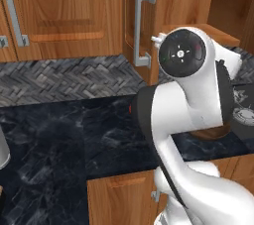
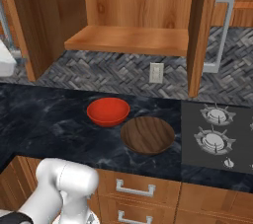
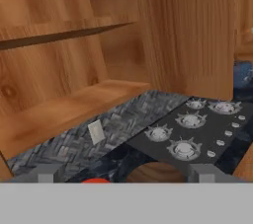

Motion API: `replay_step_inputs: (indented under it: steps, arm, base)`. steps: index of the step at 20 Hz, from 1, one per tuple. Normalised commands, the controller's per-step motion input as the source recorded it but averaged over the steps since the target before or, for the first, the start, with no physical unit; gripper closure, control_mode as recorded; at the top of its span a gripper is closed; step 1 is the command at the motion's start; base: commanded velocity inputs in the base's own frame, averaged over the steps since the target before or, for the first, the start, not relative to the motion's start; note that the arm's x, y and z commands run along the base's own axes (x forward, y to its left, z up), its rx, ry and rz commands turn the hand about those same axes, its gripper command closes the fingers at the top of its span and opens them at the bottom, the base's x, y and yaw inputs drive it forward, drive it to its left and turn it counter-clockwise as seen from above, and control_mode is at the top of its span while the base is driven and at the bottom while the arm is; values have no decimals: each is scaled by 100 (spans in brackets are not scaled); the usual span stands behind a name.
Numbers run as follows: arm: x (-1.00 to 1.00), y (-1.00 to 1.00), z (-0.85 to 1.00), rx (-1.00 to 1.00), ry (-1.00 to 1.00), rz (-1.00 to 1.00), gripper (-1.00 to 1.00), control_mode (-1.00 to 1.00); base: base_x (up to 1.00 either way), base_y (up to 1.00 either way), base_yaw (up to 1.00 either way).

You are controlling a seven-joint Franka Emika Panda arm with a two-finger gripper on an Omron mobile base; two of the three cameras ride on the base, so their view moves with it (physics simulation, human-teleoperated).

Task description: Open the cabinet. Pick the bowls from the counter and place them in the cabinet. Then close the cabinet.

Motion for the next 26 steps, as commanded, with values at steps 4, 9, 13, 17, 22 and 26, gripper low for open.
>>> replay_step_inputs:
  steps: [4, 9, 13, 17, 22, 26]
  arm:
    - [-6, -97, 0, 21, 0, 7, -100, -100]
    - [-7, -50, -7, 12, 1, 7, -100, -100]
    - [8, -3, 0, 15, 6, 13, -100, -100]
    - [8, 0, 0, 28, 2, 31, -100, -100]
    - [12, 7, -7, 27, 0, 34, -100, -100]
    - [36, 29, -26, 9, -3, 26, -100, -100]
  base:
    - [0, 0, 0]
    - [0, 0, 0]
    - [0, 0, 0]
    - [0, 0, 0]
    - [0, 0, 0]
    - [0, 0, 0]
